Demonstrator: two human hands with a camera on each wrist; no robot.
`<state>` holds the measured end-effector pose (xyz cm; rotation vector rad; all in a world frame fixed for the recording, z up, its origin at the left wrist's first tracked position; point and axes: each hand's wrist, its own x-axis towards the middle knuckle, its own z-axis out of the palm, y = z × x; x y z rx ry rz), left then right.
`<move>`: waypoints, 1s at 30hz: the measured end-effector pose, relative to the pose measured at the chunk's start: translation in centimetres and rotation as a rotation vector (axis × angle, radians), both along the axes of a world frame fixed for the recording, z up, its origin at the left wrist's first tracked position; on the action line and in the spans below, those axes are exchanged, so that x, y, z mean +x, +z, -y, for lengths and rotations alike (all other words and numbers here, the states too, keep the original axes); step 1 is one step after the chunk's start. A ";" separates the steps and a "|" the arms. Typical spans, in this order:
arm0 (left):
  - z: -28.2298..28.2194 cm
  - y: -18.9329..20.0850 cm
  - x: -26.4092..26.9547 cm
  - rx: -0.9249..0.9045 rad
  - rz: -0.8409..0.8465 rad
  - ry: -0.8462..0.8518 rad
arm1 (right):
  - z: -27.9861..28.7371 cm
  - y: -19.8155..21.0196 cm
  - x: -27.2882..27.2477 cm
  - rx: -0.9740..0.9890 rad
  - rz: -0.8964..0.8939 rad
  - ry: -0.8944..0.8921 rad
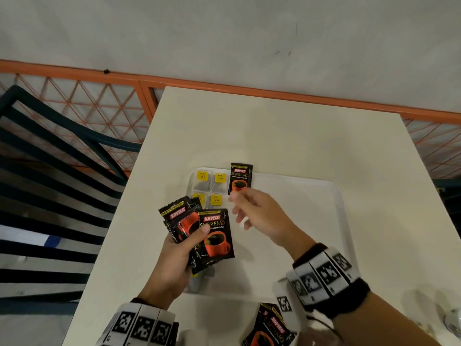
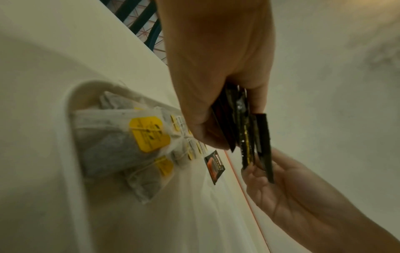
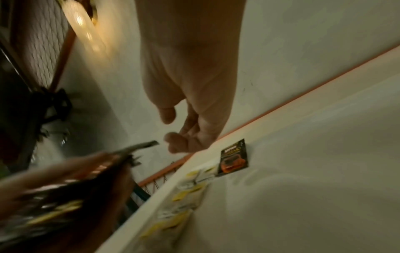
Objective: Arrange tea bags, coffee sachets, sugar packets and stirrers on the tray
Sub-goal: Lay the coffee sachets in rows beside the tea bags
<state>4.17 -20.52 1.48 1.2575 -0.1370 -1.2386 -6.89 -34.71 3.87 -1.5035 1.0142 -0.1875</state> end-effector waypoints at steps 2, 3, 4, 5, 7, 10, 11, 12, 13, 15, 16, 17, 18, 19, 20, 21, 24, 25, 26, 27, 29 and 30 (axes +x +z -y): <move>0.4 0.2 0.0 -0.033 -0.002 0.018 | -1.4 0.9 -0.9 0.088 0.005 0.099; 0.5 0.3 0.0 -0.055 0.005 0.023 | -1.9 1.0 -1.2 0.100 0.005 0.139; 0.6 0.4 0.1 -0.076 0.011 0.024 | -2.2 0.9 -1.4 0.104 0.011 0.164; 0.6 0.5 0.1 -0.084 0.012 0.020 | -2.5 0.6 -1.6 0.107 0.021 0.171; 0.6 0.4 0.0 -0.091 0.012 -0.002 | -2.5 0.1 -1.9 0.122 0.054 0.144; 0.6 -0.1 -0.2 -0.061 0.029 0.026 | -1.9 -0.7 -2.3 0.133 0.108 0.095; 0.6 -0.4 -0.2 -0.043 0.027 0.052 | -1.4 -1.0 -2.5 0.141 0.122 0.069; 0.6 -0.7 -0.1 -0.020 0.016 0.078 | -0.9 -1.4 -2.6 0.147 0.129 0.029; 0.6 -0.8 0.1 0.001 0.007 0.094 | -0.2 -1.9 -2.8 0.152 0.133 -0.023; 0.5 -1.0 0.4 0.005 -0.007 0.117 | 1.4 -2.8 -3.0 0.147 0.115 -0.135; 0.4 -1.1 0.6 0.009 -0.002 0.127 | 2.4 -3.2 -3.0 0.135 0.092 -0.175; 0.3 -1.0 0.6 0.015 0.003 0.133 | 3.3 -3.5 -3.1 0.120 0.058 -0.209; 0.2 -1.1 0.7 0.014 0.009 0.136 | 4.2 -3.8 -3.2 0.106 0.021 -0.244; 0.1 -1.1 0.9 0.005 0.010 0.136 | 5.0 -4.1 -3.1 0.093 -0.007 -0.284; 0.0 -1.1 1.0 -0.004 0.009 0.137 | 5.7 -4.4 -3.1 0.079 -0.025 -0.323; 0.0 -1.0 1.1 -0.002 0.009 0.134 | 6.2 -4.6 -3.0 0.063 -0.041 -0.360; -0.1 -0.8 1.2 -0.007 0.003 0.116 | 7.1 -5.1 -2.4 0.011 -0.097 -0.429; 0.0 -0.7 1.1 0.000 0.001 0.118 | 7.2 -5.4 -2.3 -0.003 -0.110 -0.444; 0.0 -0.8 1.2 0.004 0.000 0.118 | 7.3 -5.5 -2.1 -0.015 -0.121 -0.456; -0.1 -0.9 1.1 0.007 0.003 0.114 | 7.4 -5.6 -1.9 -0.028 -0.133 -0.467; -0.1 -0.9 1.0 0.012 0.010 0.099 | 7.4 -5.8 -1.7 -0.059 -0.166 -0.480; -0.1 -0.9 1.0 0.011 0.011 0.087 | 7.5 -5.8 -1.7 -0.077 -0.187 -0.479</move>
